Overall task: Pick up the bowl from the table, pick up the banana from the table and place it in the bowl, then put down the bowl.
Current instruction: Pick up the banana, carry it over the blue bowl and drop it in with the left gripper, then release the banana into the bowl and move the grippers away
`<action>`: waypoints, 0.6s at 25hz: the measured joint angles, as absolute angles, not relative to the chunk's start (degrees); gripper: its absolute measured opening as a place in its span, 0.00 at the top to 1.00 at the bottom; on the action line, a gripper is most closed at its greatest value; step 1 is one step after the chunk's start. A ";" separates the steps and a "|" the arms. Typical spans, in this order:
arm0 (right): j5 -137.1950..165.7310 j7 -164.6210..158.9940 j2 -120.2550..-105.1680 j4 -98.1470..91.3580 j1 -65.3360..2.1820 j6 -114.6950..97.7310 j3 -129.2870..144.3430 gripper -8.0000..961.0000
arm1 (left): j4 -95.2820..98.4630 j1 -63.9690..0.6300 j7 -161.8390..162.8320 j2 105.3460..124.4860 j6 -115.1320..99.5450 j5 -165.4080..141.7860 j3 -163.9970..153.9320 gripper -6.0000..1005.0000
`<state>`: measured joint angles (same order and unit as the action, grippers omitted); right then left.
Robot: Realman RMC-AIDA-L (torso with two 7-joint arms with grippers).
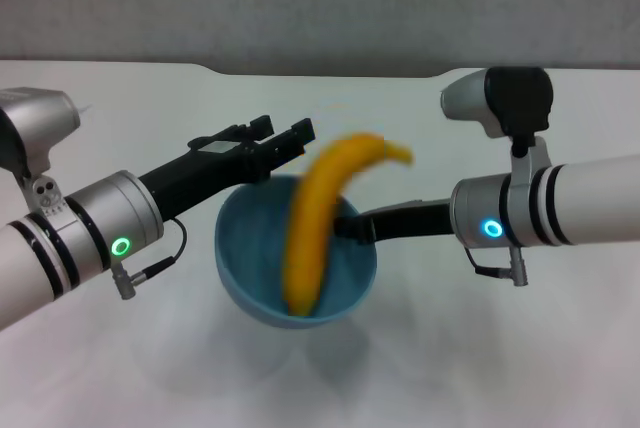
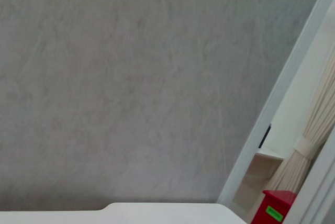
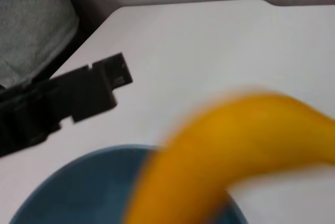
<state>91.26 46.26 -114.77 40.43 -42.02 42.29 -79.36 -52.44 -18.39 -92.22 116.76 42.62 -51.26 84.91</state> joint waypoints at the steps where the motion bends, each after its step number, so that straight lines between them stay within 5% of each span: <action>1: 91.26 46.26 -114.72 40.43 -42.00 42.48 -79.71 0.94 | -51.99 -18.53 -92.65 116.74 43.42 -50.79 84.98 0.35; 5: 91.84 46.18 -114.70 40.14 -41.79 42.84 -80.29 0.94 | -50.90 -18.64 -94.14 116.81 44.18 -50.01 85.37 0.34; 10: 94.72 45.39 -114.61 39.58 -41.68 44.22 -82.79 0.94 | -50.82 -18.18 -94.40 116.58 44.28 -49.03 86.56 0.12; 15: 103.13 40.81 -114.60 39.33 -41.67 45.77 -85.88 0.94 | -50.88 -17.17 -94.24 116.49 44.36 -49.05 89.98 0.11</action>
